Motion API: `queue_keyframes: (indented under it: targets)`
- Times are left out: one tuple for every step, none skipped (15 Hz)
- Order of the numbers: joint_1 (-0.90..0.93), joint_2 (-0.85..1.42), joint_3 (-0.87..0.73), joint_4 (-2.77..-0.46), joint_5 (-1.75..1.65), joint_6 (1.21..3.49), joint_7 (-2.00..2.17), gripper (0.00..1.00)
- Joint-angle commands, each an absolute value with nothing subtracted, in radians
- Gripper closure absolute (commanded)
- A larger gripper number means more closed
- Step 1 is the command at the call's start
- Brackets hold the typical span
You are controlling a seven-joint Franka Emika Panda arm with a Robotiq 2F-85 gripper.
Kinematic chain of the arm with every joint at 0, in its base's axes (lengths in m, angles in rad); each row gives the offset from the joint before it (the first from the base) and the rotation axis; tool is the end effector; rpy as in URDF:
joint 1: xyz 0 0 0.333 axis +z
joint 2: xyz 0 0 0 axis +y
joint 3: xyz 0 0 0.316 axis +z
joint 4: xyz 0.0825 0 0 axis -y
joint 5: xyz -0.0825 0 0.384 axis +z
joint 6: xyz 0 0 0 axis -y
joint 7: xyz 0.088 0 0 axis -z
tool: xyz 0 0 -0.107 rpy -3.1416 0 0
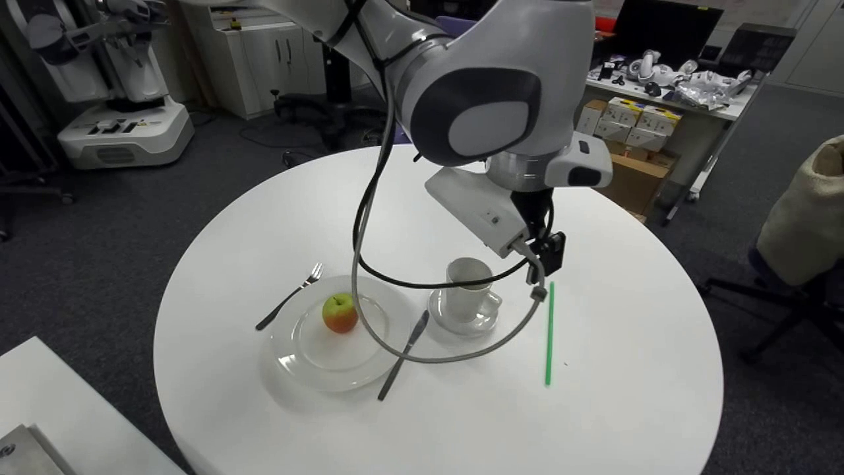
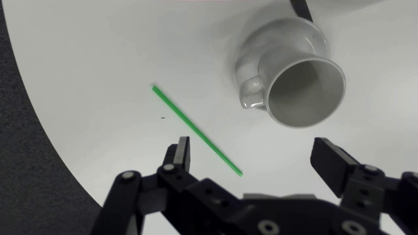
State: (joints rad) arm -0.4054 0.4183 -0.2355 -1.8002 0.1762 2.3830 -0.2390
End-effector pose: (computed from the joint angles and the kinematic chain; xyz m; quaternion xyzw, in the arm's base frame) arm 0.5413 -0.3848 0.3380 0.9659 -0.2420 0.0893 0.0204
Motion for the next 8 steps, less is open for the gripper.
queue_keyframes:
  targets:
    - [-0.426,0.481,-0.236,-1.704,0.078,2.257,-0.340,0.00]
    - [-0.414,0.498,-0.250,-1.691,0.024,2.241,-0.334,0.00]
    - [-0.397,0.511,-0.265,-1.691,-0.014,2.287,-0.277,0.00]
    - [-0.423,0.479,-0.234,-1.736,0.037,2.291,-0.295,0.00]
    - [-0.420,0.493,-0.238,-1.725,0.013,2.291,-0.289,0.00]
    - [-0.418,0.504,-0.240,-1.717,0.004,2.292,-0.288,0.00]
    - [-0.418,0.511,-0.241,-1.710,0.001,2.292,-0.287,0.00]
    - [-0.418,0.514,-0.241,-1.706,0.000,2.292,-0.287,0.00]
